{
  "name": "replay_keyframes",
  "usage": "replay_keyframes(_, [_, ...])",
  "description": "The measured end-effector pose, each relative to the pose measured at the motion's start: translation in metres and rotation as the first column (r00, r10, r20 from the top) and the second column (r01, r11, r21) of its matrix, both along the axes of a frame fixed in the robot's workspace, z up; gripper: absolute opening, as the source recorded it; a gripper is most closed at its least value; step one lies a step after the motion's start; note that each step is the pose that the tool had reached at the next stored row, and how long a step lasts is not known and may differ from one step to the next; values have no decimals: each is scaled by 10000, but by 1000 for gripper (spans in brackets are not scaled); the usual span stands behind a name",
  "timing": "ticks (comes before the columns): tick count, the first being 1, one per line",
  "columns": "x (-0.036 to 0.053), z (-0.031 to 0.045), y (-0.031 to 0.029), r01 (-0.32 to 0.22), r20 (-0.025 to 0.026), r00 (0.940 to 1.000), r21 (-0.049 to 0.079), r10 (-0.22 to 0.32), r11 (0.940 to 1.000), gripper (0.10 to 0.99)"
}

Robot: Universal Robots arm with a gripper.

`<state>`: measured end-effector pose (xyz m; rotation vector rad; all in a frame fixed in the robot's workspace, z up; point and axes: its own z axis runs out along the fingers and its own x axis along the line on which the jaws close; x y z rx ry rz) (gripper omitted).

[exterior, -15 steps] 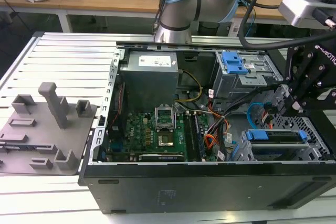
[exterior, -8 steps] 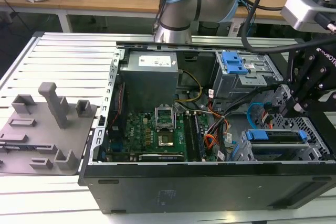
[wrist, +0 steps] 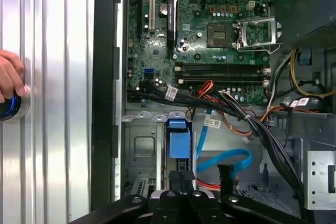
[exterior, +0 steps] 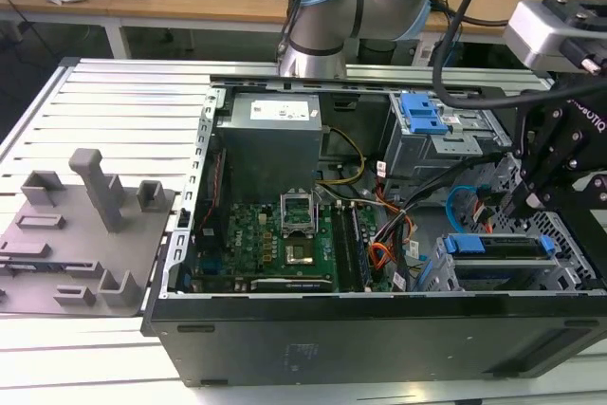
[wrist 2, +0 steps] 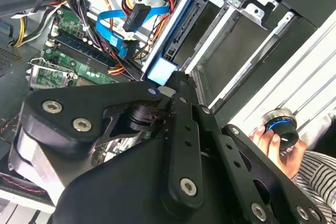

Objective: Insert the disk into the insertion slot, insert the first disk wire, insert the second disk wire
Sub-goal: 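Insert the disk into the insertion slot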

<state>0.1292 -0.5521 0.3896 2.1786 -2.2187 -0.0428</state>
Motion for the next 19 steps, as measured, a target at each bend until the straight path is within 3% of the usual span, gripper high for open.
replay_keyframes(12, [5, -151, 0, 0, 0, 10000, 1, 0, 10000, 106])
replay_keyframes(19, [97, -277, 0, 1, -5, 10000, -2, -1, 10000, 106])
